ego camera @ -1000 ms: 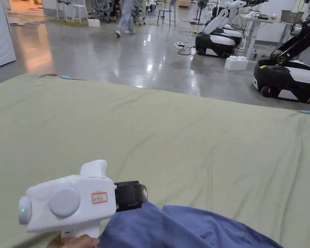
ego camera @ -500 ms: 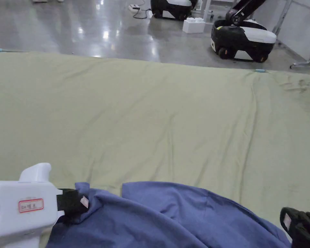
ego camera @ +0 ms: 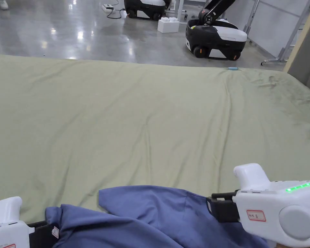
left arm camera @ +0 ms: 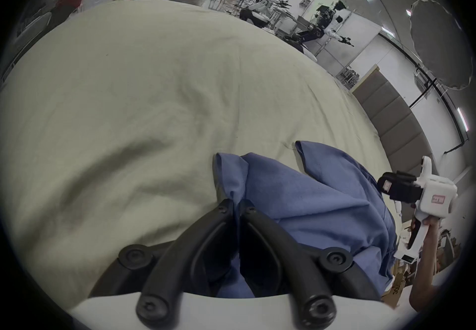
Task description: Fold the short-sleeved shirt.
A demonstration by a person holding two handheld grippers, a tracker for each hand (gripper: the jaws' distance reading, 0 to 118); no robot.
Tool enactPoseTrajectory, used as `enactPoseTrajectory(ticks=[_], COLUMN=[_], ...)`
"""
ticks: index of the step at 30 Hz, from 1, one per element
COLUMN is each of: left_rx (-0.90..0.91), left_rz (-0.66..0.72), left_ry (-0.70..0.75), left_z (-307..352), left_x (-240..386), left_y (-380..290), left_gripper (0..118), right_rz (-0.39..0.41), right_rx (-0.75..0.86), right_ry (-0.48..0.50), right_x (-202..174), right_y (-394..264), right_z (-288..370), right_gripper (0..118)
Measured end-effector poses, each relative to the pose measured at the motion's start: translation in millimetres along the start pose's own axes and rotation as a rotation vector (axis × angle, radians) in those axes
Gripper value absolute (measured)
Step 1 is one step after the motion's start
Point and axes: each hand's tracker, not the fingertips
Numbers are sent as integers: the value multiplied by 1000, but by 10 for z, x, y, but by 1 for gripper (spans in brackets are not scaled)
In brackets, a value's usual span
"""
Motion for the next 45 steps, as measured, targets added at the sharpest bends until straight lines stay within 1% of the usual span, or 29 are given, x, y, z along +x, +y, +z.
enactPoseTrajectory(ticks=[2, 3, 4, 5, 6, 7, 8, 10, 12, 13, 15, 19, 20, 22, 24, 25, 26, 28, 29, 31, 34, 38, 40, 45], left_rx=[-2, -3, -2, 0, 4, 11, 17, 22, 23, 33, 89, 254, 289, 364, 445, 480, 509, 567, 592, 660, 719, 770, 804, 841], left_rz=[19, 30, 41, 46, 49, 51, 51, 50, 56, 51, 13, 0, -9, -54, -109, -128, -118, -94, -95, -98, -95, -74, -76, -77], left_ry=[-13, -21, -25, -26, -23, -15, -8, -7, -37, -52, -65, -123, -148, -151, -130, -128, -140, -168, -158, -104, -30, 17, 71, 166], left_z=[-4, -4, 0, 4, 13, 31, 45, 112, 260, 343, 601, 1271, 1448, 1774, 2056, 2186, 2316, 2555, 2652, 2840, 3096, 3385, 3494, 3584], left_x=[-31, -43, -44, -43, -37, -7, 15, 46, 64, 79, 130, 180, 203, 279, 366, 410, 443, 486, 498, 533, 586, 683, 752, 933], left_y=[5, 5, 1, -1, -7, -20, -25, -11, 21, 36, 101, 354, 437, 586, 728, 813, 910, 1118, 1227, 1445, 1799, 2257, 2483, 3031], left_gripper=[4, 4, 4, 4, 4, 4, 4, 4, 4, 4, 4, 4, 4, 4, 4, 4, 4, 4, 4, 4, 4, 4, 4, 4], right_rz=[5, 1, 9, -4, 8, 21, 21, -11, -90, -115, -174, -248, -277, -327, -353, -355, -347, -337, -324, -294, -275, -260, -257, -249], right_rx=[-37, -88, -139, -119, -93, -96, -59, -70, -32, -1, 83, 321, 375, 479, 554, 598, 629, 699, 733, 773, 819, 880, 897, 923], right_ry=[2, 1, 9, 49, -12, 1, -2, 28, 88, 97, 86, 48, 47, 66, 79, 84, 86, 59, 47, 25, 1, -28, -39, -82], right_x=[34, 24, 4, -36, -94, -114, -126, -129, -64, -18, 78, 332, 414, 553, 637, 679, 700, 711, 723, 726, 759, 800, 810, 841], right_y=[-65, -93, -119, -141, -118, -78, -72, -86, -126, -135, -92, 8, 37, 116, 209, 263, 333, 475, 545, 723, 1022, 1500, 1769, 2428], right_z=[-95, -170, -271, -303, -243, -187, -148, -87, 63, 164, 486, 1338, 1551, 1947, 2273, 2426, 2578, 2842, 2958, 3155, 3371, 3552, 3606, 3594], right_gripper=[74, 67, 52, 47, 28, 4, 4, 4, 4, 4, 4, 4, 4, 4, 4, 4, 4, 4, 4, 4, 4, 4, 4, 4])
